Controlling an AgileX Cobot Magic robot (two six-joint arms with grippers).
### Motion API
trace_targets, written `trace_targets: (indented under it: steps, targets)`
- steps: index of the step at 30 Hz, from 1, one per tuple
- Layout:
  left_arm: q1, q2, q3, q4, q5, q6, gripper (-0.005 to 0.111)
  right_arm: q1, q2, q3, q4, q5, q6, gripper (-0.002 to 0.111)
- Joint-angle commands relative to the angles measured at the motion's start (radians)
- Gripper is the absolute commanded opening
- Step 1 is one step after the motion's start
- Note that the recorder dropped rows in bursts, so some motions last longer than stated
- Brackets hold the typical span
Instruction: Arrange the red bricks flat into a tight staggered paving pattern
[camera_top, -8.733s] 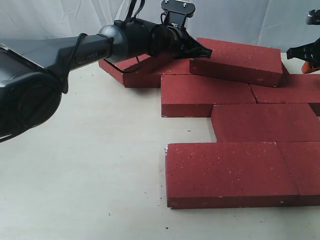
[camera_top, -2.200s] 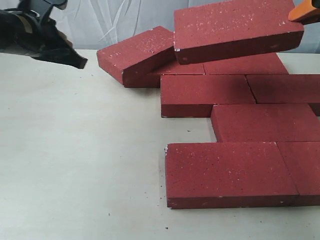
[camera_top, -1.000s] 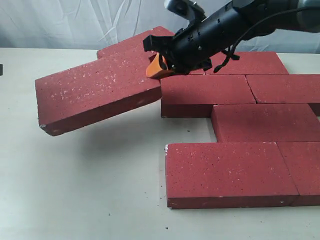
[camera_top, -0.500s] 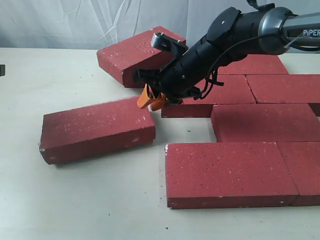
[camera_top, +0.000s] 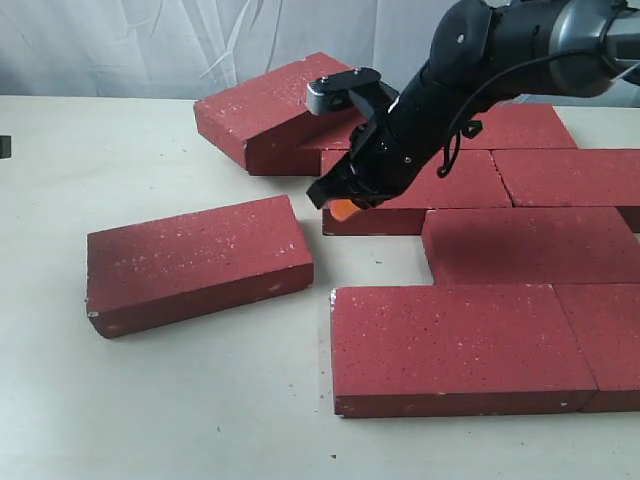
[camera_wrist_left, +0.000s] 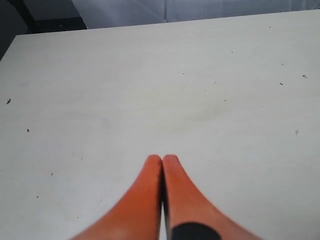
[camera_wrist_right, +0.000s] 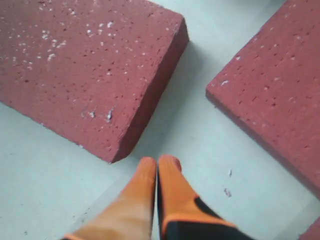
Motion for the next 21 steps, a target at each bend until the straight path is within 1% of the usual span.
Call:
trace_targets:
  steps: [1,3,6,7,9,11,13,16,18,21]
  targets:
    - [0.006,0.033,0.001,-0.021,0.061,-0.004,0.0,-0.001,-0.002,0.051,-0.006,-0.1,-0.081,0.001]
    - [0.006,0.053,0.001,-0.045,0.118,-0.004,0.0,-0.001,0.009,0.063,0.001,-0.134,-0.126,0.001]
    - [0.006,0.08,0.001,-0.052,0.208,-0.004,0.0,0.009,0.028,0.061,0.029,-0.191,-0.13,0.001]
    - [0.006,0.093,0.001,-0.057,0.218,-0.004,0.0,0.016,0.037,0.061,0.026,-0.191,-0.13,0.001]
    - [0.006,0.114,0.001,-0.08,0.197,-0.001,0.0,0.03,0.058,0.061,0.016,-0.191,-0.155,0.001]
    - [0.006,0.138,-0.009,-0.106,0.195,0.006,0.0,0.04,0.076,0.059,0.011,-0.224,-0.186,0.001]
    - [0.006,0.169,-0.024,-0.11,0.224,0.006,0.0,0.049,0.084,0.059,0.011,-0.272,-0.186,0.001]
    - [-0.007,0.216,-0.055,-0.119,0.283,0.019,0.0,0.049,0.099,0.059,0.027,-0.282,-0.186,0.001]
    - [-0.025,0.239,-0.076,-0.159,0.334,0.081,0.0,0.057,0.11,0.059,0.029,-0.28,-0.186,0.001]
    - [-0.057,0.268,-0.095,-0.282,0.364,0.236,0.0,0.071,0.129,0.059,0.021,-0.308,-0.186,0.001]
